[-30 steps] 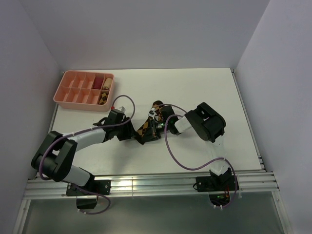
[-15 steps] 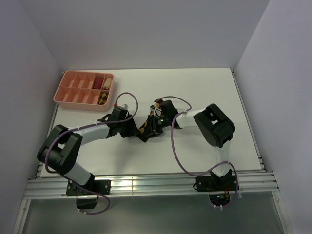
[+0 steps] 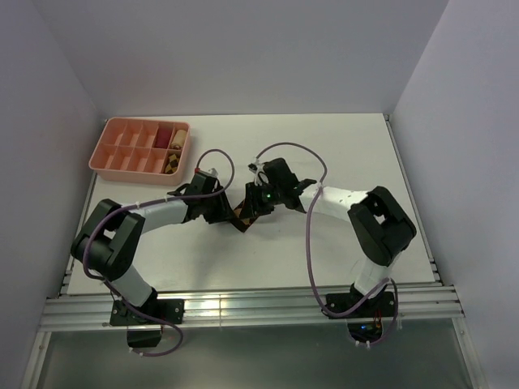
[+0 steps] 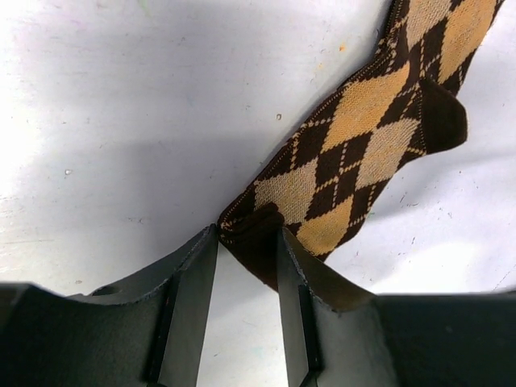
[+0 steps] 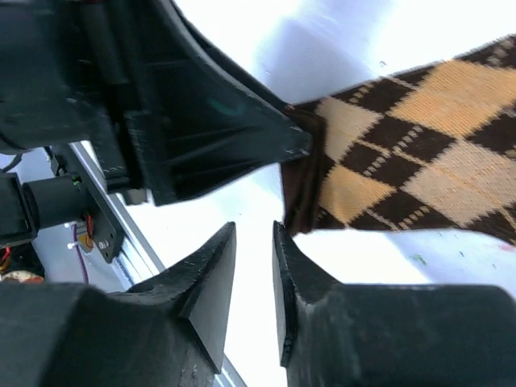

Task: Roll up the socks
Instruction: Roll the sock at the center of the board.

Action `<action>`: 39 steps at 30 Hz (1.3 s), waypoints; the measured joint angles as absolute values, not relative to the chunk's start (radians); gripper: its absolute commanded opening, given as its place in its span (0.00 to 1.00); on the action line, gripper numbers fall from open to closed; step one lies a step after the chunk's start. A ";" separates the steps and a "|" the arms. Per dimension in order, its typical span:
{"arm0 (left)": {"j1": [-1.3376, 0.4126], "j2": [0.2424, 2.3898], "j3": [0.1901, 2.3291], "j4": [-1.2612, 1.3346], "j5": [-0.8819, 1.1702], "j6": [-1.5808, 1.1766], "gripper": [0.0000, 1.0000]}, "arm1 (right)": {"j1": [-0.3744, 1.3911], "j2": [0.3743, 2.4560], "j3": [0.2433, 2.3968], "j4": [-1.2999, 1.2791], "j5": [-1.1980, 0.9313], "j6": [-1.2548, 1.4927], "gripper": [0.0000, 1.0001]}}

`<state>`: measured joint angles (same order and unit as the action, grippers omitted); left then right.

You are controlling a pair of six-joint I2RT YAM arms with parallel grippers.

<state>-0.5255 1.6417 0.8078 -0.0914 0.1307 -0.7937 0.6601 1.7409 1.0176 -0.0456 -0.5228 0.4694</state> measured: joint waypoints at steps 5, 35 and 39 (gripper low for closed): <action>-0.525 1.651 0.818 -0.093 0.131 -0.787 0.42 | 0.673 1.758 1.028 -0.022 -0.551 0.463 0.24; -0.527 1.686 0.876 -0.149 0.130 -0.757 0.41 | 0.751 1.666 0.972 0.006 -0.252 0.319 0.37; -0.527 1.696 0.892 -0.161 0.130 -0.746 0.40 | 0.865 1.631 0.972 0.014 -0.108 0.245 0.38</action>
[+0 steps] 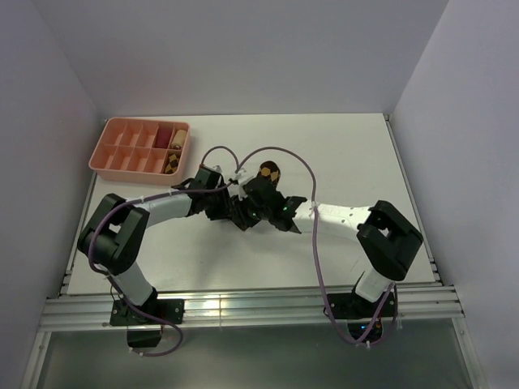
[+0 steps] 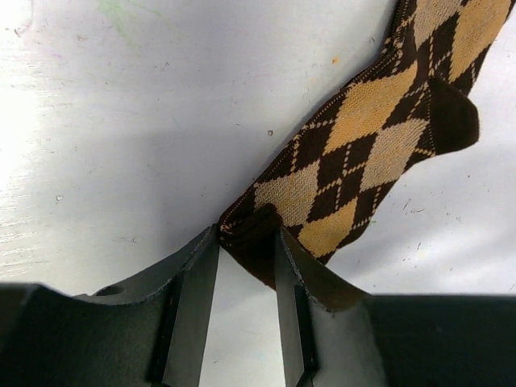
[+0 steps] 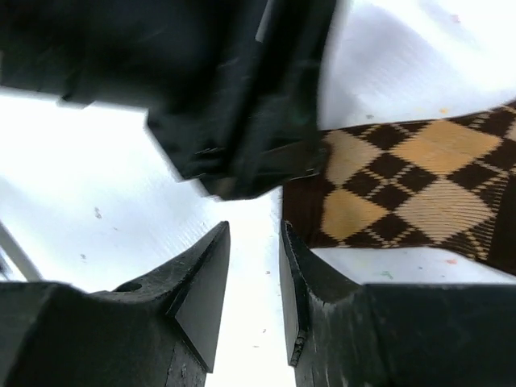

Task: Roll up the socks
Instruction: Roll the sock at the center of the board.

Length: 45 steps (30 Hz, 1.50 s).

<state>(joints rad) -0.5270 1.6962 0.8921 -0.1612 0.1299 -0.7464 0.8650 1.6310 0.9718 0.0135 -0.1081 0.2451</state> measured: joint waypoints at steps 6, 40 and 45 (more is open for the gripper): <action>-0.527 1.706 0.910 -0.182 0.130 -0.738 0.41 | 0.968 1.647 0.949 0.029 0.038 0.162 0.38; -0.527 1.739 0.966 -0.241 0.142 -0.687 0.40 | 1.043 1.729 0.859 0.176 0.298 0.085 0.41; -0.527 1.741 0.970 -0.246 0.143 -0.679 0.40 | 1.043 1.729 0.859 0.176 0.297 0.083 0.41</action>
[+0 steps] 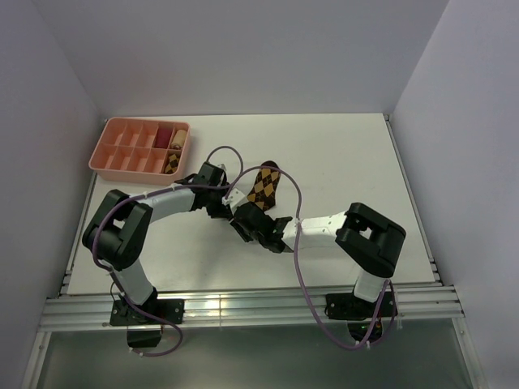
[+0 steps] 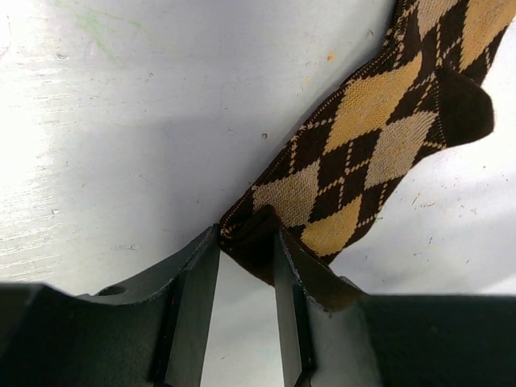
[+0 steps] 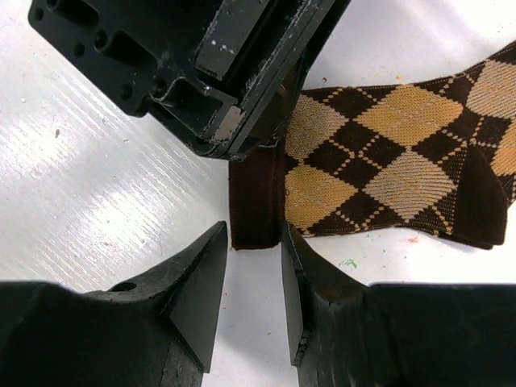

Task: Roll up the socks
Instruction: Roll the sock at the center of the board.

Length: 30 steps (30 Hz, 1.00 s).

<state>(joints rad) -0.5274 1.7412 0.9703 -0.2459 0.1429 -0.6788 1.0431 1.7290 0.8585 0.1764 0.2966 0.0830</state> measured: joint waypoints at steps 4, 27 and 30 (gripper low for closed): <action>-0.527 1.744 0.976 -0.252 0.144 -0.673 0.40 | 1.050 1.729 0.859 0.176 0.296 0.080 0.41; -0.527 1.750 0.994 -0.283 0.142 -0.653 0.39 | 1.061 1.811 0.879 0.237 0.299 0.080 0.41; -0.521 1.750 0.996 -0.289 0.142 -0.647 0.39 | 1.061 1.825 0.883 0.254 0.308 0.080 0.40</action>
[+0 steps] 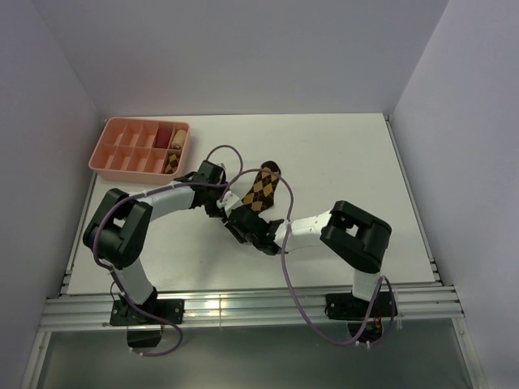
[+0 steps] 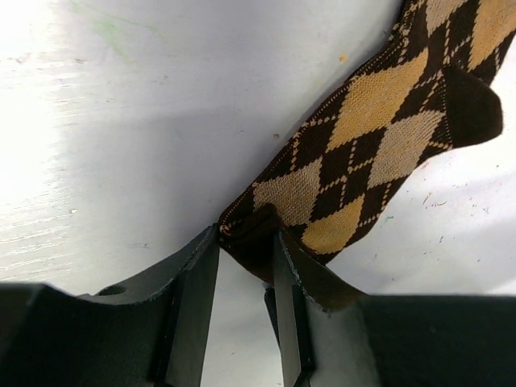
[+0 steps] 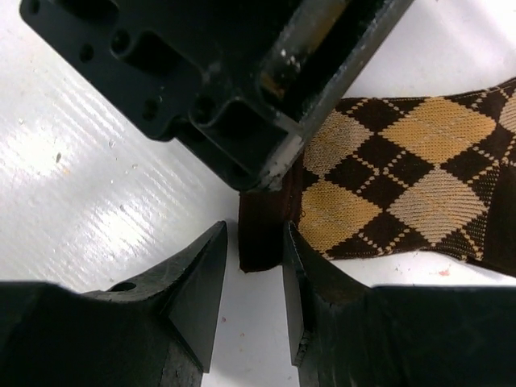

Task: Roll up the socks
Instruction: Roll the sock at the center of the board.

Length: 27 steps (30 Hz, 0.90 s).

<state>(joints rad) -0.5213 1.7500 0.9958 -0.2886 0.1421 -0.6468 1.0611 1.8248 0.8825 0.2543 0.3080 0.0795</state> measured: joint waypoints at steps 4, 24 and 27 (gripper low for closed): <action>-0.513 1.752 1.000 -0.297 0.144 -0.646 0.40 | 1.063 1.841 0.889 0.270 0.330 0.080 0.27; -0.379 1.538 0.913 -0.324 0.124 -0.754 0.76 | 0.920 1.831 0.923 0.222 -0.094 0.228 0.00; -0.373 1.465 0.871 -0.296 0.107 -0.792 0.75 | 0.834 1.834 0.908 0.234 -0.286 0.305 0.00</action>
<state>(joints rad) -0.3733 1.4647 0.8707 -0.2962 0.1074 -0.7921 0.8345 1.8343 0.9085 0.2344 -0.2863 0.3046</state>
